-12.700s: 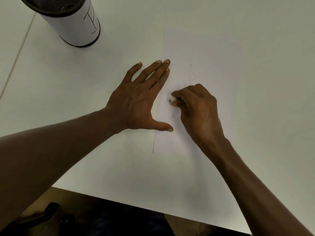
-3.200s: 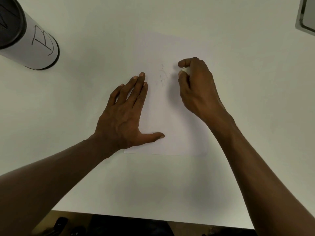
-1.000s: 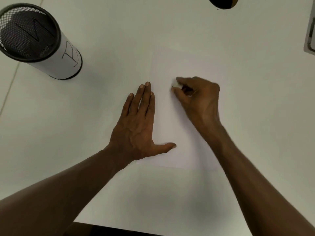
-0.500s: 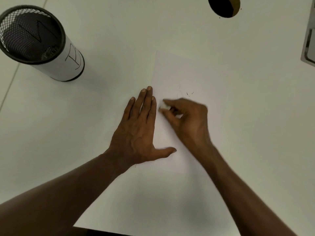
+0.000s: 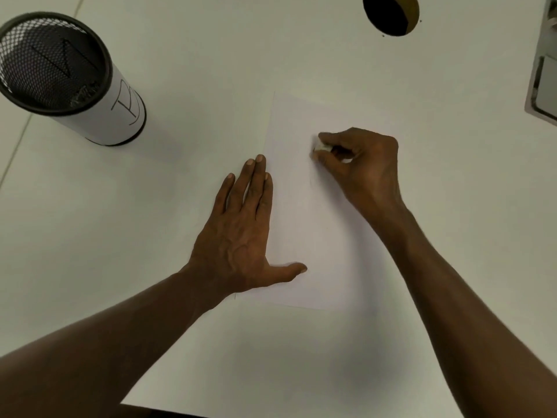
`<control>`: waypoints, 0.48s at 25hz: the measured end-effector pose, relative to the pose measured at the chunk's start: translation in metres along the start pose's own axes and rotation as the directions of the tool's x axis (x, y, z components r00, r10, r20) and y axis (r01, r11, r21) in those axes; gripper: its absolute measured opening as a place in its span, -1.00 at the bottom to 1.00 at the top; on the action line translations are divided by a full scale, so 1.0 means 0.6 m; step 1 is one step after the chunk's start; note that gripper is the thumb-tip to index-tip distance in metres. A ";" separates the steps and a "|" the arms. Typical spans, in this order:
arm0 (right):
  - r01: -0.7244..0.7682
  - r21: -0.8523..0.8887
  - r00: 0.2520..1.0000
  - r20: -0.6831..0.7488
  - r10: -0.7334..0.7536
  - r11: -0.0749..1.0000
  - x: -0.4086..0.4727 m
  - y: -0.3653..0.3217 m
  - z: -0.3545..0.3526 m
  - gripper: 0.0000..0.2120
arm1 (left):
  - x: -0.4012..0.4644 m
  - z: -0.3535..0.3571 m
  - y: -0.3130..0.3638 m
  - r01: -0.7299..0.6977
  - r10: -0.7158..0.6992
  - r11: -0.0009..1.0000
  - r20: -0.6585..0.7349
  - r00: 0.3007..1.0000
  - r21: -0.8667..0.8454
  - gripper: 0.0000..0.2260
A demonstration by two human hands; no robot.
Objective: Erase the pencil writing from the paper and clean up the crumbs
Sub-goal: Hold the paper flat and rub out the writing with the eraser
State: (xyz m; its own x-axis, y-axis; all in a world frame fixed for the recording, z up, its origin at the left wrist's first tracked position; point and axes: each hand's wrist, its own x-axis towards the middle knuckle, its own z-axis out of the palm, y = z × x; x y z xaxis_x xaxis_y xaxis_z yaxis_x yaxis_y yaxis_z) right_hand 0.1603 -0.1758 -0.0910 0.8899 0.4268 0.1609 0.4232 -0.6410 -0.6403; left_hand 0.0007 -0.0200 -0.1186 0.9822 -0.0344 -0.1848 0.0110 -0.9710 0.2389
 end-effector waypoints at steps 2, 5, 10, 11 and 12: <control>-0.027 0.032 0.999 0.036 0.026 0.999 -0.025 -0.004 -0.001 -0.80 | -0.002 0.002 0.001 0.005 -0.005 1.000 0.002 1.000 0.007 0.22; -0.015 0.035 0.993 0.121 0.011 0.999 -0.090 -0.026 0.005 -0.82 | -0.004 0.004 -0.001 0.004 -0.004 1.000 -0.010 1.000 0.012 0.22; 0.004 0.040 1.000 0.022 -0.005 0.999 -0.019 -0.004 -0.002 -0.82 | -0.001 0.004 -0.001 0.002 -0.002 1.000 -0.016 1.000 0.000 0.21; -0.057 0.081 0.998 0.022 0.055 0.995 -0.032 -0.010 -0.005 -0.82 | -0.003 0.005 -0.002 0.001 -0.001 1.000 -0.020 1.000 -0.001 0.21; -0.132 0.131 0.991 0.045 0.127 0.983 -0.055 -0.018 -0.006 -0.82 | -0.005 0.008 -0.003 0.002 -0.003 1.000 -0.028 1.000 -0.006 0.21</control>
State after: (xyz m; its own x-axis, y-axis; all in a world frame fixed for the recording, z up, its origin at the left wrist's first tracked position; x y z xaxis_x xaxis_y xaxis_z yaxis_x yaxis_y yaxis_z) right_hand 0.1267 -0.1854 -0.0865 0.9278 0.3704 0.0440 0.2761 -0.6028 -0.7486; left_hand -0.0030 -0.0194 -0.1229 0.9870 -0.0252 -0.1585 0.0145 -0.9695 0.2446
